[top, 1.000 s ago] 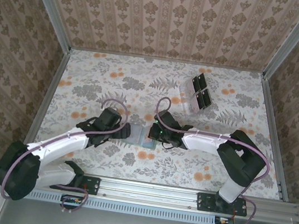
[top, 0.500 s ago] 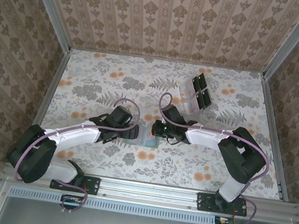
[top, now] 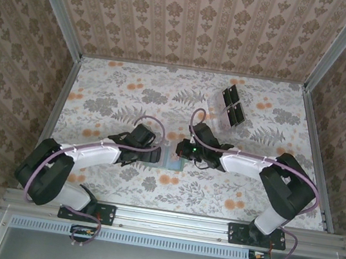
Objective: Put the credit cards into the card holder
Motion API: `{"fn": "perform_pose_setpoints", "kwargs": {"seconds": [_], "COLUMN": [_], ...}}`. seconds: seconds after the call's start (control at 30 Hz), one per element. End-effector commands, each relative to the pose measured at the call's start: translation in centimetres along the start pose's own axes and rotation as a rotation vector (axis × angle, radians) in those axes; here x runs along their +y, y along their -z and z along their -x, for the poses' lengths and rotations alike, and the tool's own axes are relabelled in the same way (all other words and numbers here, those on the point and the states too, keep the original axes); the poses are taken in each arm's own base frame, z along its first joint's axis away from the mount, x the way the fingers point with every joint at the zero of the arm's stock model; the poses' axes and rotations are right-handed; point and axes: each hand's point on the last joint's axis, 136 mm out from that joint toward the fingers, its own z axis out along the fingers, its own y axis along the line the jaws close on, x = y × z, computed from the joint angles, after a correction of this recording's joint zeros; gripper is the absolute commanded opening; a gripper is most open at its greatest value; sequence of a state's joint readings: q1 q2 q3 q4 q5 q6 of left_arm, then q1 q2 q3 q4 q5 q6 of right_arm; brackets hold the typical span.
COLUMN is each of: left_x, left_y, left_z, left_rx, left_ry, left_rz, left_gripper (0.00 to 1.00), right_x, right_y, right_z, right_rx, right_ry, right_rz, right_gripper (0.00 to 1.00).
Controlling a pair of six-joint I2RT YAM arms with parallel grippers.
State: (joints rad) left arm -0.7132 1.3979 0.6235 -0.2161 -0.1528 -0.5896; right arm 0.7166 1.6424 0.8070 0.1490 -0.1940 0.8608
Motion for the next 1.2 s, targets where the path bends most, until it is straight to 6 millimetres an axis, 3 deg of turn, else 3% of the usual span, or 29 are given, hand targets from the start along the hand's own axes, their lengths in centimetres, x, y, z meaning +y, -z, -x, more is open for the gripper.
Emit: {"fn": "perform_pose_setpoints", "kwargs": {"seconds": [0.0, 0.33, 0.7, 1.17], "left_x": [1.4, 2.8, 3.0, 3.0], "left_y": [-0.5, -0.6, -0.9, -0.9], "left_z": [-1.4, -2.7, -3.1, -3.1], "left_rx": [0.031, 0.058, 0.069, 0.069], "left_ry": [-0.001, 0.025, 0.028, 0.026], "left_rz": [0.064, 0.119, 0.126, 0.123], "left_gripper": [1.00, 1.00, 1.00, 1.00], "right_x": [1.6, 1.5, 1.4, 0.2], "right_y": [0.3, -0.3, -0.4, -1.9], "right_z": [0.6, -0.1, 0.2, -0.4], "right_rx": [-0.078, -0.201, -0.263, -0.265], "right_ry": [-0.040, -0.072, -0.082, -0.104], "right_rz": [0.074, 0.136, 0.151, 0.141], "right_gripper": [0.00, 0.00, 0.00, 0.00]}}
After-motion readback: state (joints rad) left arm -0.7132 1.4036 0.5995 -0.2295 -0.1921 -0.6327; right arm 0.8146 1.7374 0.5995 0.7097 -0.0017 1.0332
